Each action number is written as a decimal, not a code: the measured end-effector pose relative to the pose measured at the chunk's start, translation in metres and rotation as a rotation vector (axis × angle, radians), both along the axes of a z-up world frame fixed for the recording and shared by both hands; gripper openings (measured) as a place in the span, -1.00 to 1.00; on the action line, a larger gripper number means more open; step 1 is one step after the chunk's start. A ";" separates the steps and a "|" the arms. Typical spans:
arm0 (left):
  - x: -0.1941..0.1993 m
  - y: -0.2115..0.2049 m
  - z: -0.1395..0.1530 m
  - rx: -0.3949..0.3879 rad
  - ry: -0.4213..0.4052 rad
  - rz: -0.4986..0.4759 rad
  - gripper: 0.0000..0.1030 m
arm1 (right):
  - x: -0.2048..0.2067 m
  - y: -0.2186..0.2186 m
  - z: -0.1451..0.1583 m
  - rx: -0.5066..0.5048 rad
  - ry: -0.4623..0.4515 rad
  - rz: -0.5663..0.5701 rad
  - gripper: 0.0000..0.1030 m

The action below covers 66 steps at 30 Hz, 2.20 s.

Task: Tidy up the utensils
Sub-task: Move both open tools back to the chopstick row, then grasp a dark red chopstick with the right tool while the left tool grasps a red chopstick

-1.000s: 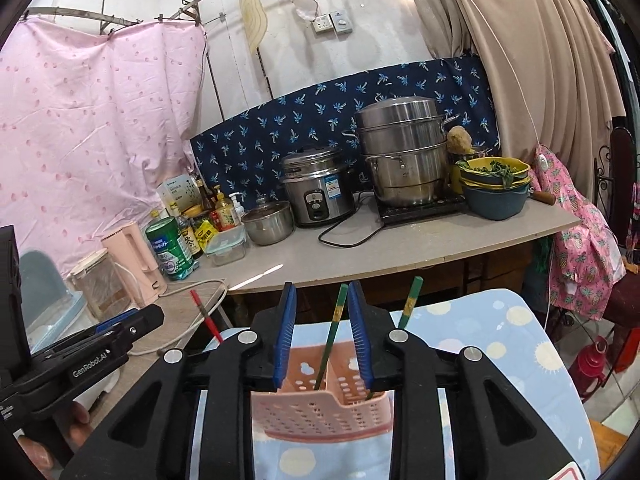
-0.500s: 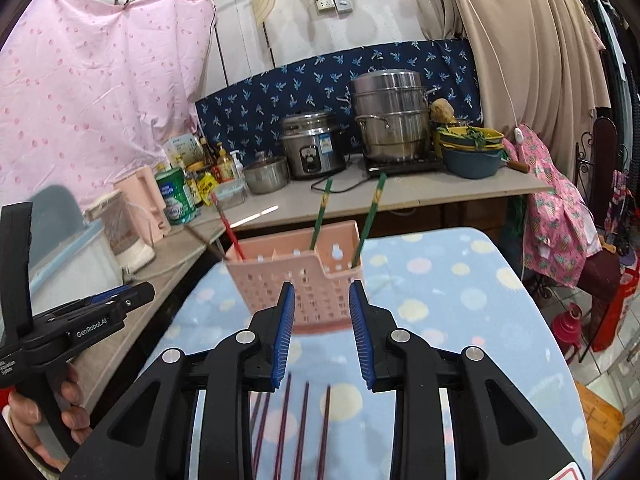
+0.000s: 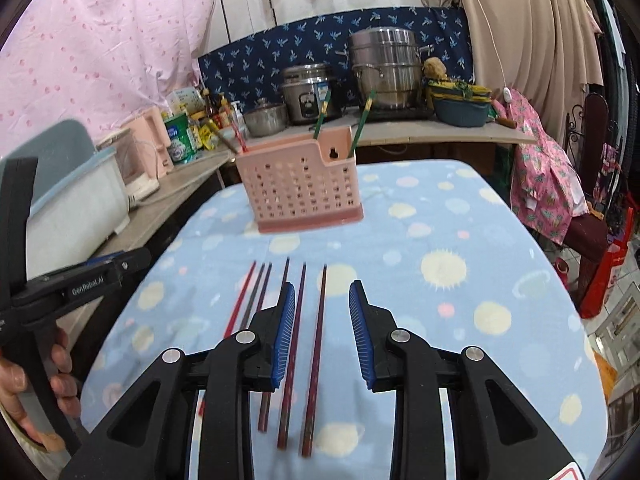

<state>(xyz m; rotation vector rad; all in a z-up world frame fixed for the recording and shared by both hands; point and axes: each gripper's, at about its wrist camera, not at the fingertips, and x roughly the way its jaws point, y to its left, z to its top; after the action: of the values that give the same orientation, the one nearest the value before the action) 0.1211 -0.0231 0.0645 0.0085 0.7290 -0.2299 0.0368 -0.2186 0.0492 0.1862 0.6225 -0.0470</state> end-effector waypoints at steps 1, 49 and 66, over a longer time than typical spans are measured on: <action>-0.003 0.000 -0.003 0.003 0.005 -0.002 -0.32 | -0.003 0.002 -0.004 -0.009 0.008 0.000 -0.46; -0.042 0.002 -0.087 0.010 0.210 -0.015 -0.28 | -0.017 0.034 -0.104 0.027 0.201 0.013 -0.81; -0.048 -0.008 -0.093 0.008 0.223 -0.040 -0.04 | -0.017 0.034 -0.104 0.039 0.197 0.021 -0.81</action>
<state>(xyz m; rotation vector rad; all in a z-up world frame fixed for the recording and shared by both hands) 0.0729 -0.0316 -0.0285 0.0052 0.9521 -0.2684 0.0199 -0.1849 -0.0547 0.2144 0.8217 -0.0328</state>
